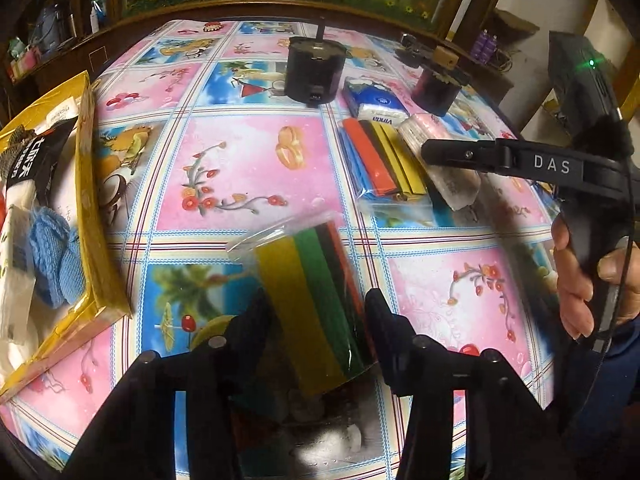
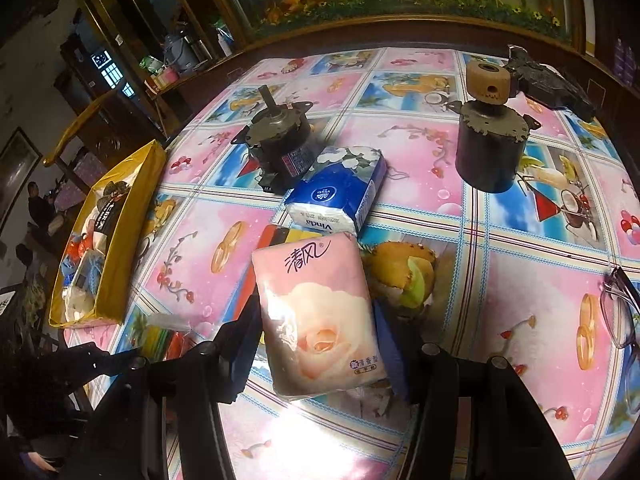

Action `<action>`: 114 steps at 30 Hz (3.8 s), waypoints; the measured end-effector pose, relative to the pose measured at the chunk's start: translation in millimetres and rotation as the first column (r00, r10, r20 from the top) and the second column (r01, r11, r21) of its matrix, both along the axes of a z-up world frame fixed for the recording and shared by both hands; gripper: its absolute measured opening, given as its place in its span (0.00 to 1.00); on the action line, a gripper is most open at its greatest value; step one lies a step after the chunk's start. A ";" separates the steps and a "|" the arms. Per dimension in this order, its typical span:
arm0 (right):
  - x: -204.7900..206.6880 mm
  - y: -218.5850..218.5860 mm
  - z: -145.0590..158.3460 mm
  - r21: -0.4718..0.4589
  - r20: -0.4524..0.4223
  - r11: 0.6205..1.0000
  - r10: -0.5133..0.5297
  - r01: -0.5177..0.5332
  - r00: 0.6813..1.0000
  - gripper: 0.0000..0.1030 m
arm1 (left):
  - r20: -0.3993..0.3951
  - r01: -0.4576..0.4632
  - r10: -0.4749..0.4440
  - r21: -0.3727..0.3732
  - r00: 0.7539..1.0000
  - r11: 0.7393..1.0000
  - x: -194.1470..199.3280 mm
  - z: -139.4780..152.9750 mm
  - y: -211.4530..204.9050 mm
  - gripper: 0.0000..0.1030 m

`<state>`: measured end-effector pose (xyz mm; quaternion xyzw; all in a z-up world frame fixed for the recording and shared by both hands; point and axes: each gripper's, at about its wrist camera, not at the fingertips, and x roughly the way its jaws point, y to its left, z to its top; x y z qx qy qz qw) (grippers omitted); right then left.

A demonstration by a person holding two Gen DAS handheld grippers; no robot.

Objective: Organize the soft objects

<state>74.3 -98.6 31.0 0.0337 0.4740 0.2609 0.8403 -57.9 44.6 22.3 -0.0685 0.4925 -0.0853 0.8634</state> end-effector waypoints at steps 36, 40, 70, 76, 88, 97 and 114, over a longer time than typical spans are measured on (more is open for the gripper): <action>-17.2 14.5 14.4 0.081 0.064 0.997 0.011 -0.016 0.998 0.58 | 0.178 -0.080 0.087 -0.046 0.980 0.996 -7.8 37.5 33.1 0.39; -33.8 23.4 18.6 0.102 0.080 0.995 0.012 -0.020 0.997 0.58 | 0.201 -0.094 0.105 -0.065 0.974 0.993 -12.5 46.0 46.8 0.39; -70.0 224.3 80.6 0.065 0.045 0.955 0.286 -0.289 0.957 0.58 | 0.276 -0.392 0.437 -0.206 0.856 0.897 -58.7 72.5 255.7 0.39; -55.6 276.9 86.6 0.059 0.033 0.950 0.304 -0.306 0.952 0.58 | 0.259 -0.419 0.456 -0.189 0.851 0.888 -46.2 66.9 284.2 0.39; 1.0 370.7 68.5 0.060 -0.033 0.961 0.271 -0.269 0.962 0.58 | 0.151 -0.452 0.474 -0.157 0.868 0.878 0.6 47.4 328.0 0.39; 25.0 401.4 46.9 0.045 -0.048 0.970 0.240 -0.238 0.970 0.59 | 0.130 -0.461 0.482 -0.161 0.867 0.872 6.8 39.6 337.2 0.39; 13.1 369.5 57.3 0.127 -0.026 0.957 0.267 -0.261 0.963 0.67 | 0.142 -0.472 0.502 -0.201 0.853 0.859 -5.3 49.7 331.1 0.56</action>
